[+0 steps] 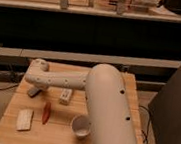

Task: Push the eraser across the table

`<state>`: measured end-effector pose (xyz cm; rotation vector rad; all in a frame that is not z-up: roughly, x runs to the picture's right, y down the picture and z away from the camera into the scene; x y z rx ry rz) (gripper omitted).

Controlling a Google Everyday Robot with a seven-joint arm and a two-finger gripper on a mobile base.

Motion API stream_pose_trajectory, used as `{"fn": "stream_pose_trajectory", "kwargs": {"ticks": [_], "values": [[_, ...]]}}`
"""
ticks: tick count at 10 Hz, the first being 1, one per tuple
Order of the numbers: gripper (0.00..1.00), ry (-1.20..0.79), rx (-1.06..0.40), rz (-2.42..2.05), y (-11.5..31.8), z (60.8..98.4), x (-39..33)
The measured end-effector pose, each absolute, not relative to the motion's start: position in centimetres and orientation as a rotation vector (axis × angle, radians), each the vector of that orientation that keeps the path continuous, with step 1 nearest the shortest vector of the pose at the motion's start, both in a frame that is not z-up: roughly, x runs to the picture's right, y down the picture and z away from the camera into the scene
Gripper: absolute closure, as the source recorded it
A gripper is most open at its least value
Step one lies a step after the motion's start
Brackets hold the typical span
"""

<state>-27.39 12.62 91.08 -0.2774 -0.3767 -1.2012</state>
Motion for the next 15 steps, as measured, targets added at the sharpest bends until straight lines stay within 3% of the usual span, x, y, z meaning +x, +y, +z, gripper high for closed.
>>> {"fn": "stream_pose_trajectory", "kwargs": {"ticks": [15], "values": [[0.96, -0.397, -0.272, -1.263, 13.62, 90.94, -28.35]]}}
